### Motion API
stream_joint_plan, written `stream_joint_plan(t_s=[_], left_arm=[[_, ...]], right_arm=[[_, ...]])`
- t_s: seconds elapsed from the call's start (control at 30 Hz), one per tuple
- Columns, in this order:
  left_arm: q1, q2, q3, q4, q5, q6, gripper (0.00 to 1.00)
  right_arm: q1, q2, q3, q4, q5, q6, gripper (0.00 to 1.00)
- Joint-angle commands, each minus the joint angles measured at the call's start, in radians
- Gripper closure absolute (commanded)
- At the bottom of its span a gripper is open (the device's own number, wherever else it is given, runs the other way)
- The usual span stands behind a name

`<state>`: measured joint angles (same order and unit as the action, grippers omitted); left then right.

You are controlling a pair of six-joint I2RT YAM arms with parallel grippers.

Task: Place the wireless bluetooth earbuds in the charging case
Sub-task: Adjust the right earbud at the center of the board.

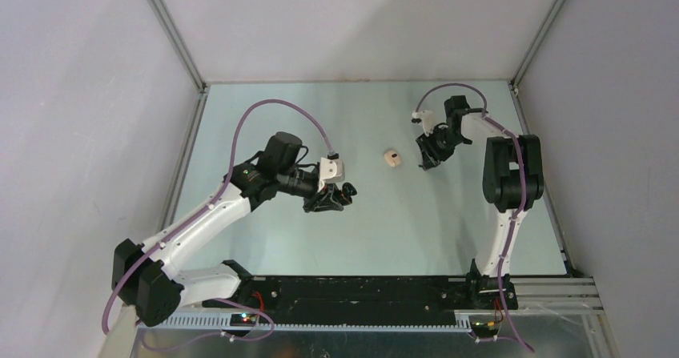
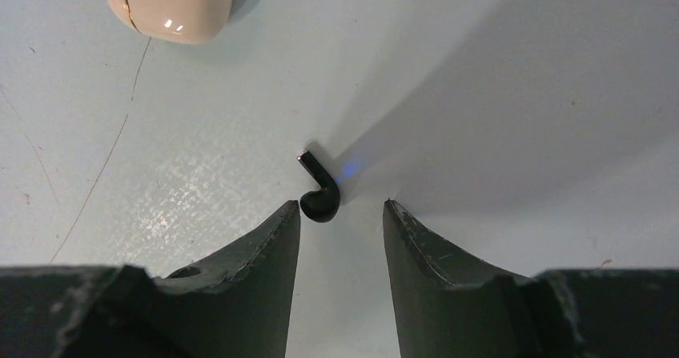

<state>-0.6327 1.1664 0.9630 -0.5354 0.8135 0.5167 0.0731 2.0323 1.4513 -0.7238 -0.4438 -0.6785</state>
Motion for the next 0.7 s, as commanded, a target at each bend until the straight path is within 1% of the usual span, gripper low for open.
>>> stream_joint_plan(t_s=[0.0, 0.1, 0.27, 0.43, 0.67], left_arm=[[-0.01, -0.008, 0.017, 0.007, 0.001, 0.024, 1.0], [-0.01, -0.01, 0.018, 0.007, 0.0, 0.026, 1.0], [-0.011, -0.016, 0.017, 0.005, 0.0, 0.026, 1.0], [-0.011, -0.016, 0.014, 0.008, 0.001, 0.028, 1.0], [-0.012, -0.013, 0.013, 0.009, 0.002, 0.028, 1.0]], right_arm=[[0.028, -0.05, -0.036, 0.018, 0.056, 0.023, 0.53], [0.045, -0.063, -0.056, 0.039, 0.076, 0.061, 0.53], [0.067, -0.064, -0.064, 0.072, 0.155, 0.127, 0.54], [0.071, -0.059, -0.067, 0.069, 0.202, 0.154, 0.62], [0.077, -0.064, -0.09, 0.082, 0.235, 0.172, 0.67]])
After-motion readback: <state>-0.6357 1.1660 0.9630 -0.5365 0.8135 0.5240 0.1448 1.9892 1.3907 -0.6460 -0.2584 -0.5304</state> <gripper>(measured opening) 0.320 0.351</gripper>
